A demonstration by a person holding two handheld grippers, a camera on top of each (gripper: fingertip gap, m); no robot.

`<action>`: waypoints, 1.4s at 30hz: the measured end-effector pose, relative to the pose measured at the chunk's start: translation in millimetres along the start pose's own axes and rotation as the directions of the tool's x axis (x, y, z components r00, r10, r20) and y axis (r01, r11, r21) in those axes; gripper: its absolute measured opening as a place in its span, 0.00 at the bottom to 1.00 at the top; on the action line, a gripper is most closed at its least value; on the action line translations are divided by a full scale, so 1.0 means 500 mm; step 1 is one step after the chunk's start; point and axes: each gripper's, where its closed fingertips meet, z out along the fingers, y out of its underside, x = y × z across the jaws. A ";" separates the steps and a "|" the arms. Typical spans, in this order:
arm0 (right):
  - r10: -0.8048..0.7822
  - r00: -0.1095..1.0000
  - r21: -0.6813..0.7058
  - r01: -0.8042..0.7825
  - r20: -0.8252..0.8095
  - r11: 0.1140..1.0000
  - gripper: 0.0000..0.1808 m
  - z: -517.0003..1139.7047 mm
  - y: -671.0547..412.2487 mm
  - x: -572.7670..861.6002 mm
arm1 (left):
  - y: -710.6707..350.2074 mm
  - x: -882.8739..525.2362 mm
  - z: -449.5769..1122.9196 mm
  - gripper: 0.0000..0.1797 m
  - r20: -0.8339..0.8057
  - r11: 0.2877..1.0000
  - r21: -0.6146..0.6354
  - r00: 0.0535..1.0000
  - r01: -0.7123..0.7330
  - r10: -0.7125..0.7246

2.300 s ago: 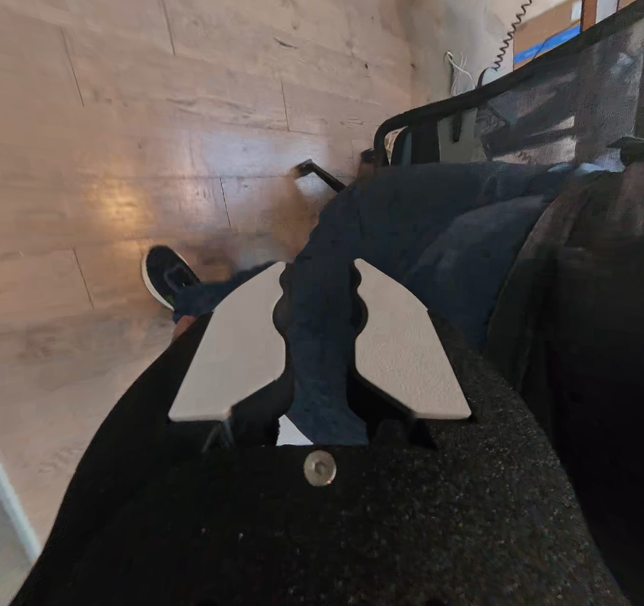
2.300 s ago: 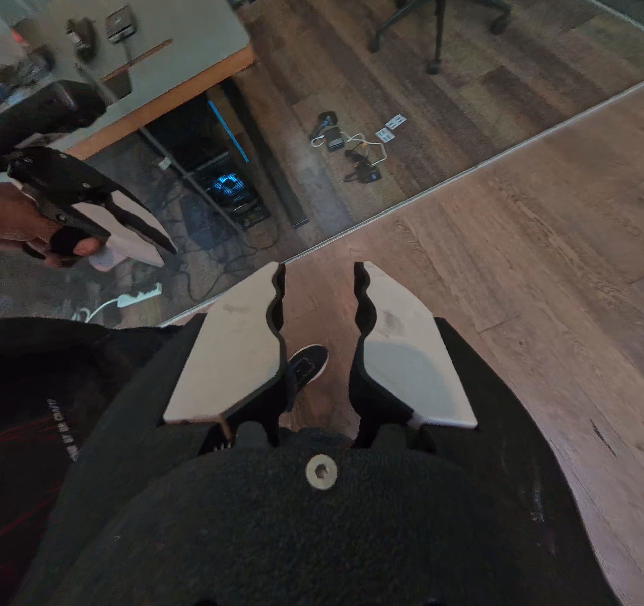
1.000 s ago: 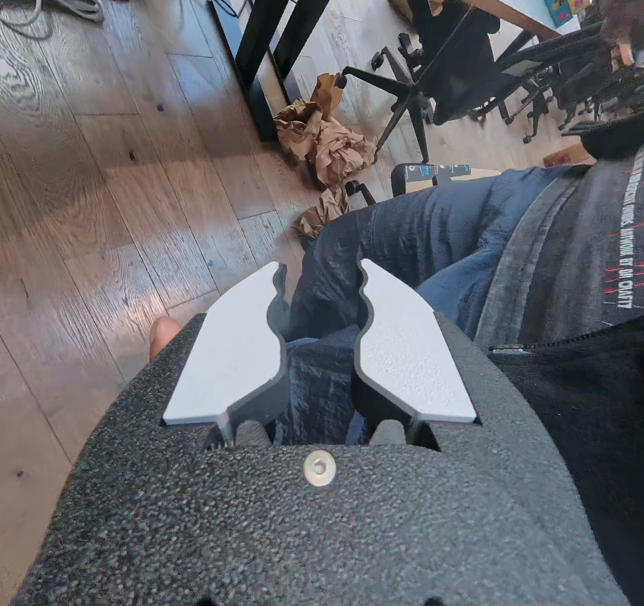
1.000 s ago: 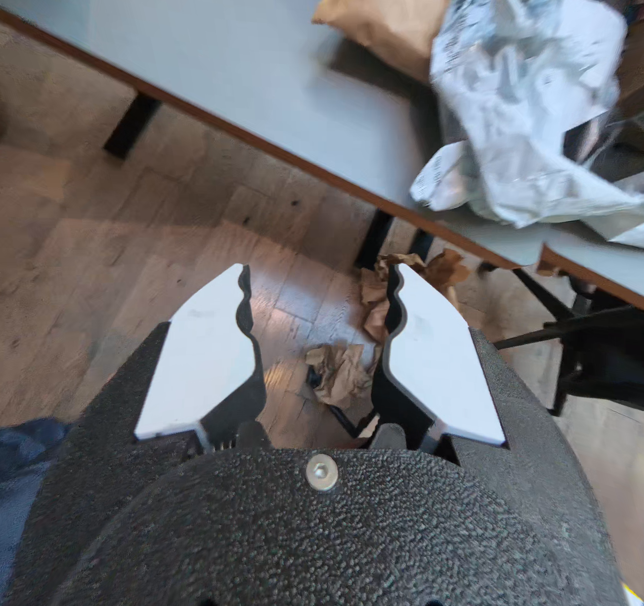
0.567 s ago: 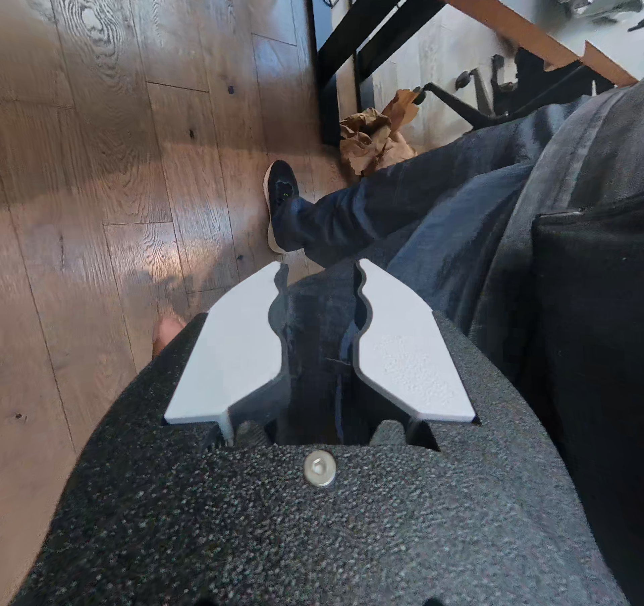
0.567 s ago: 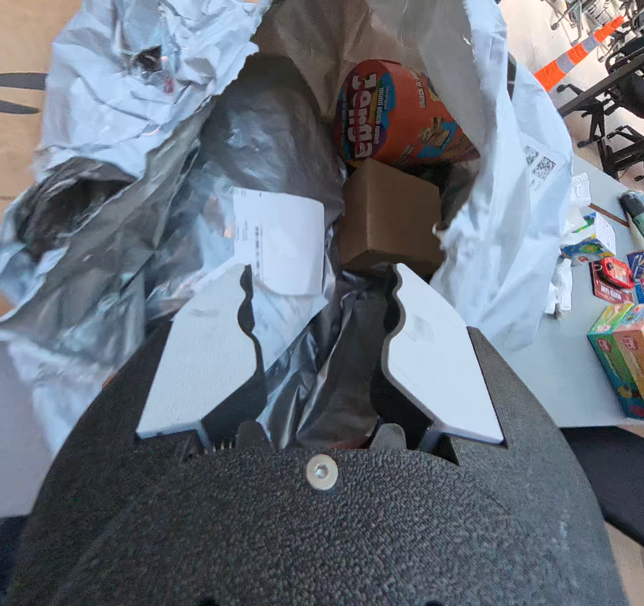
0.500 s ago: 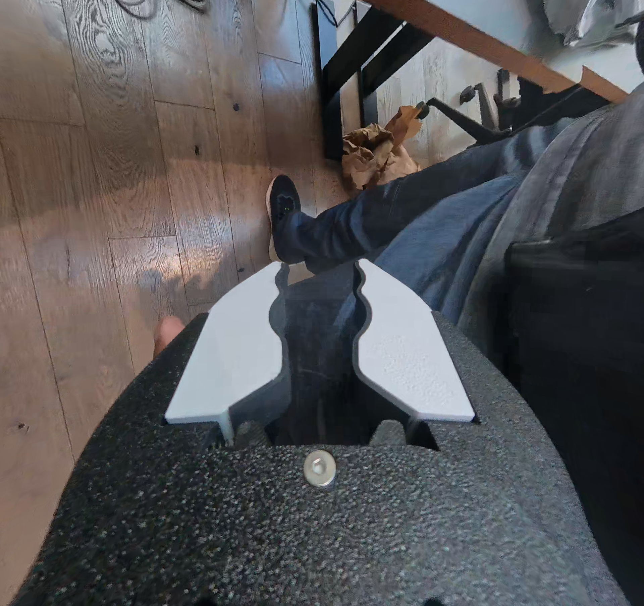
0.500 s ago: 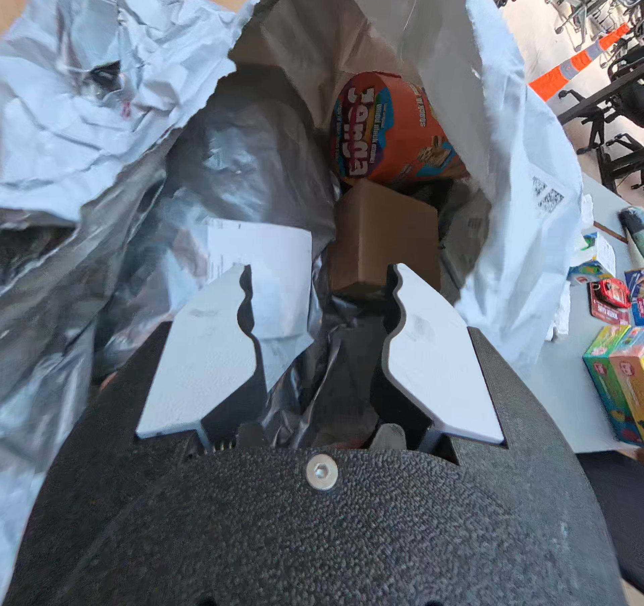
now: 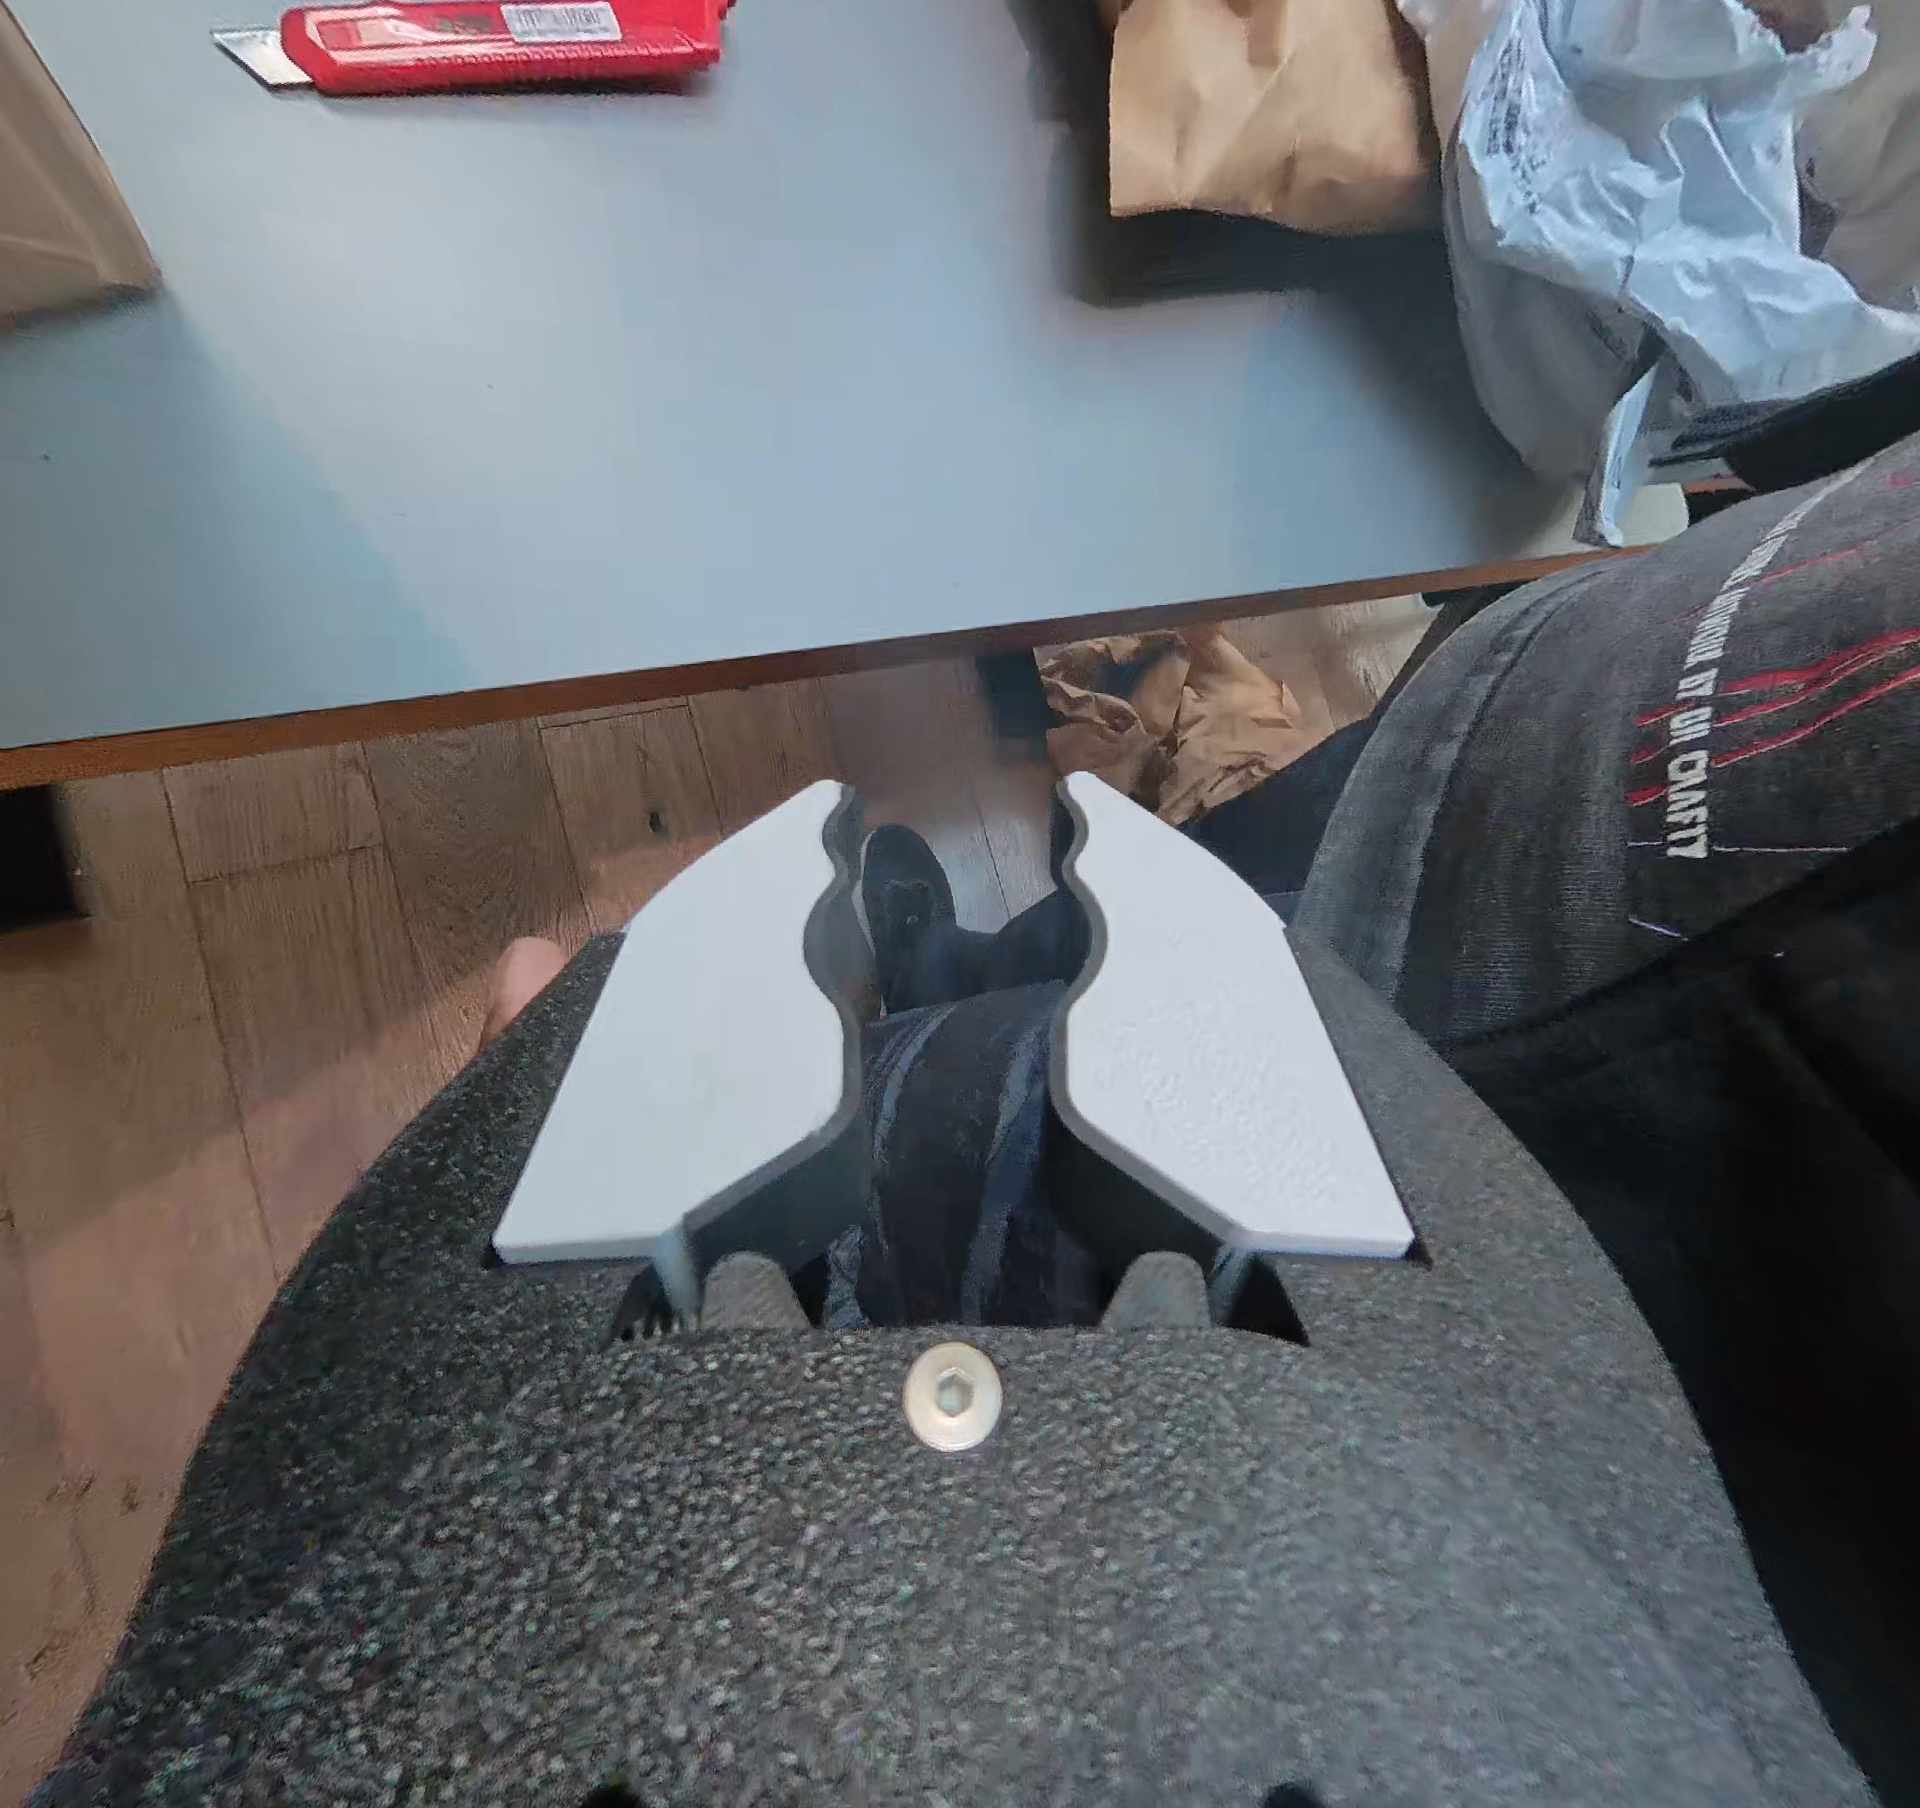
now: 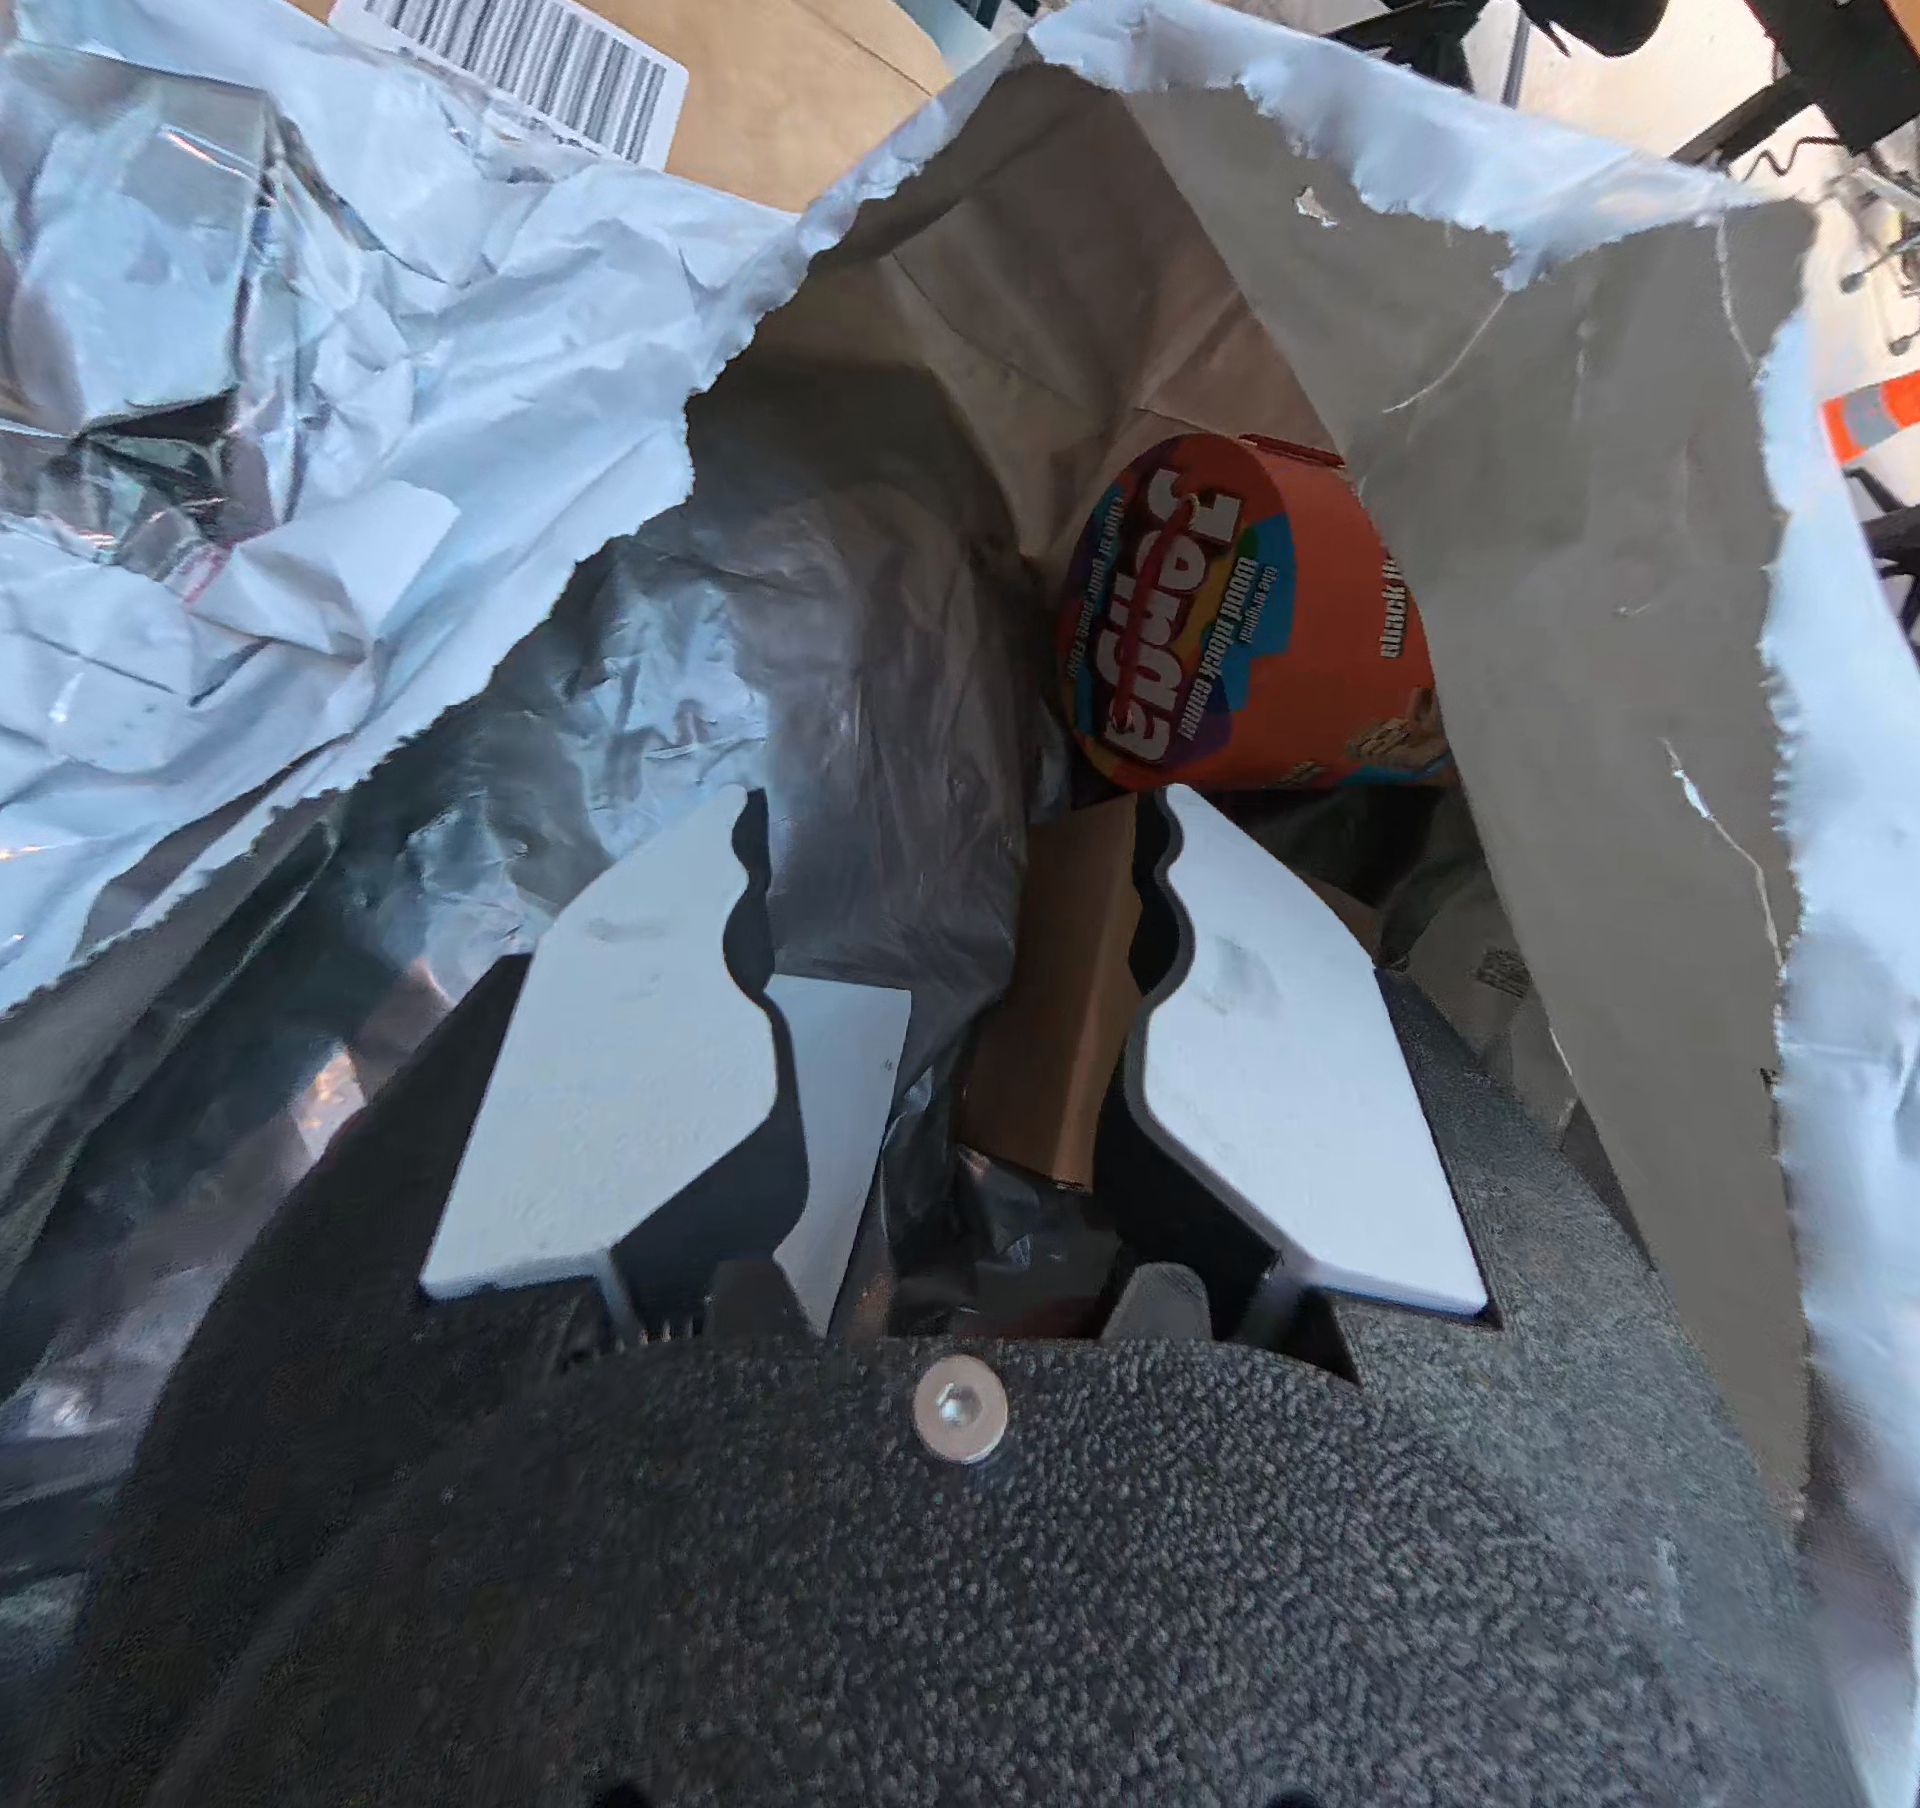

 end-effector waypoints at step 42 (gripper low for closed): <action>0.049 0.998 0.006 -0.049 -0.038 0.999 0.27 -0.025 -0.010 0.031 | 0.267 0.020 -0.096 0.16 0.141 0.916 0.096 0.905 0.390 -0.401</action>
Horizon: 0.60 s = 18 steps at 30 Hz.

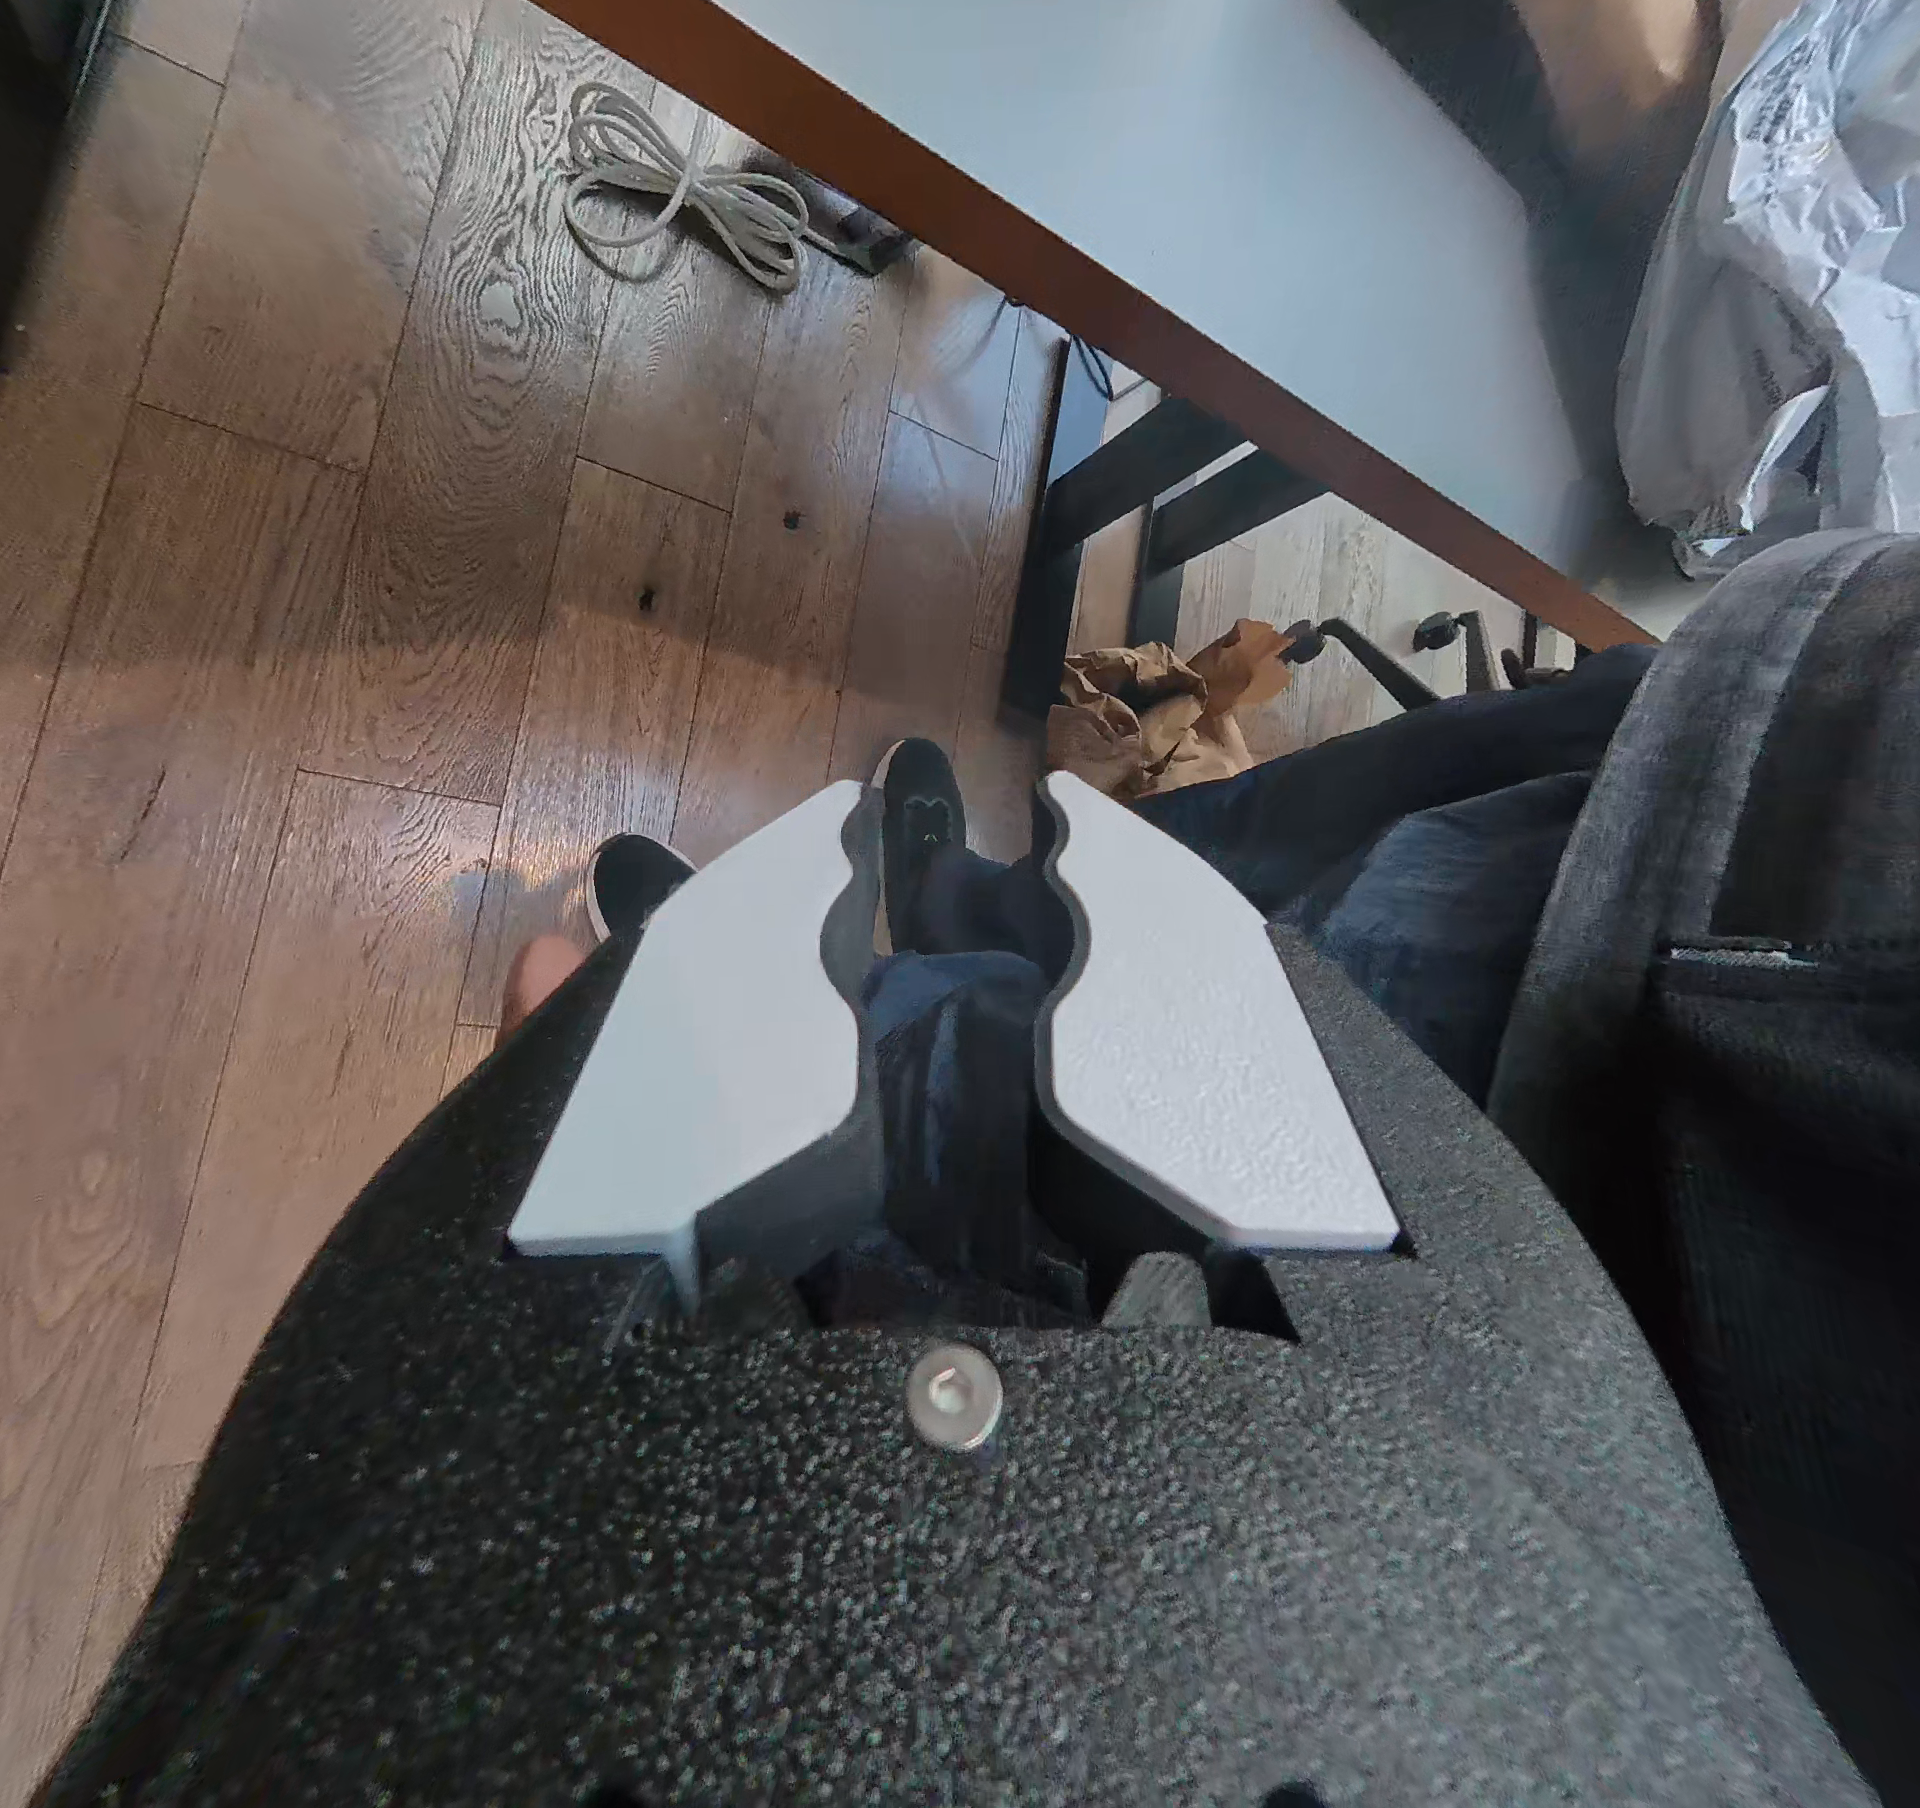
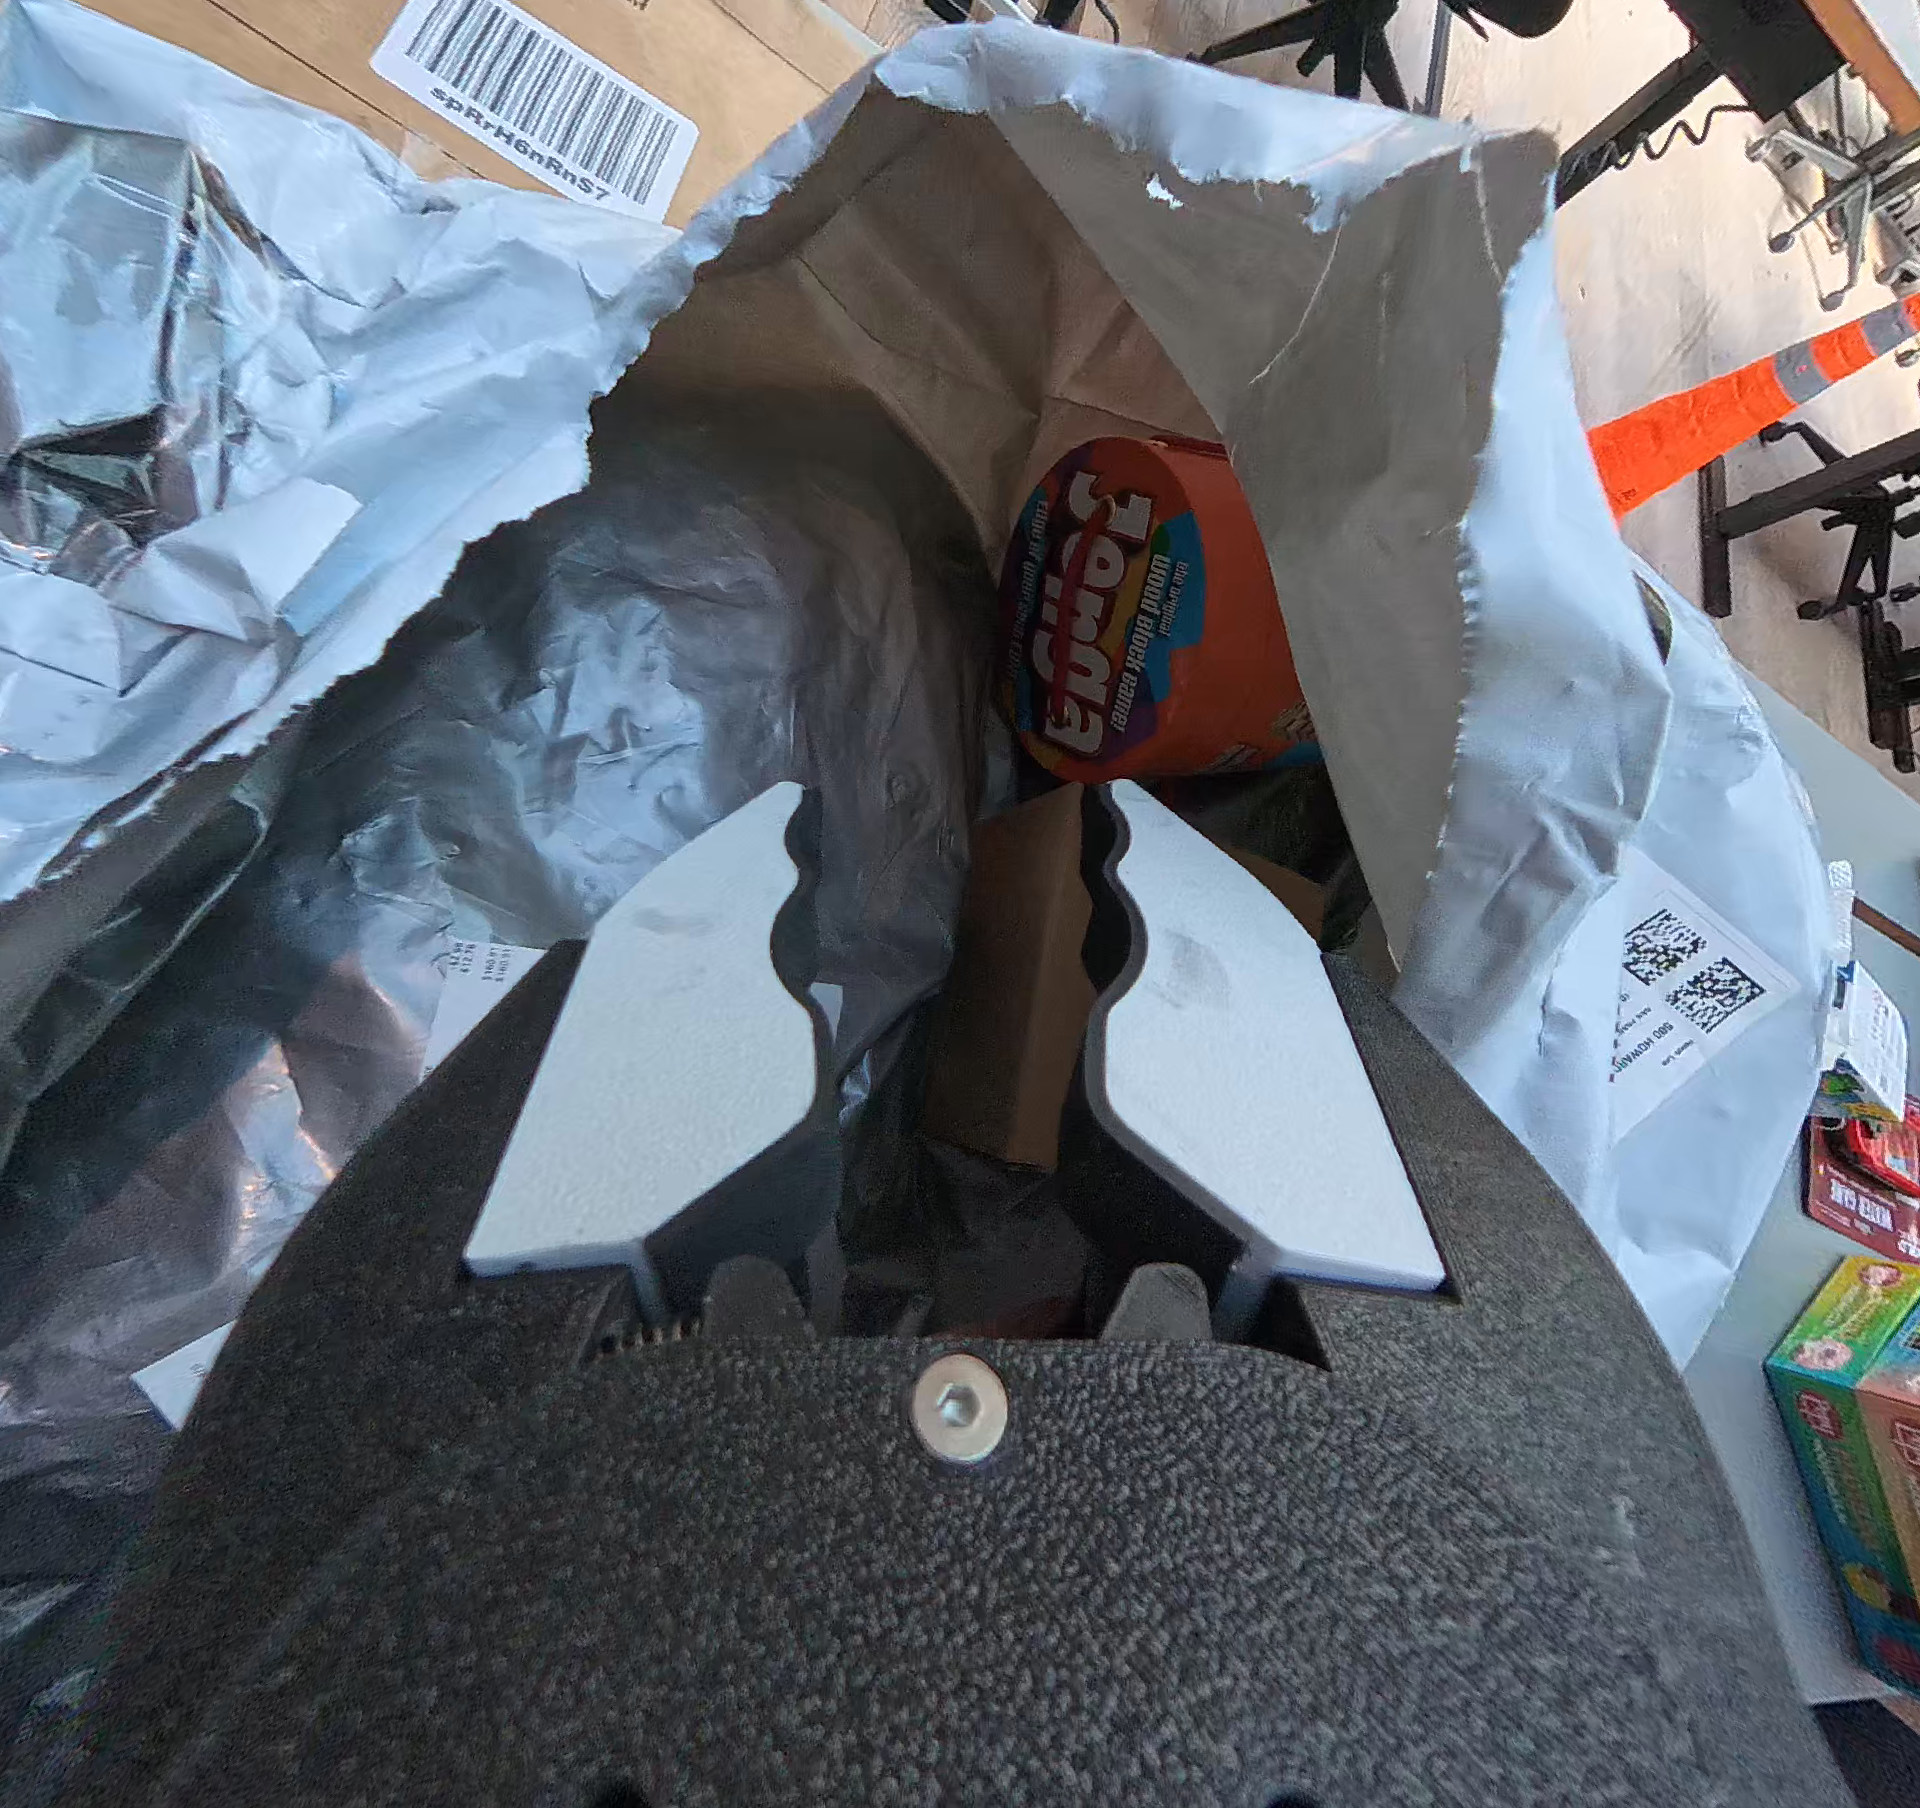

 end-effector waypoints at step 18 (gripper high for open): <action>-0.008 0.987 0.031 0.003 0.162 1.000 0.30 0.104 0.035 0.011 | 0.041 0.035 -0.035 0.15 0.018 0.992 -0.125 0.999 -0.029 0.032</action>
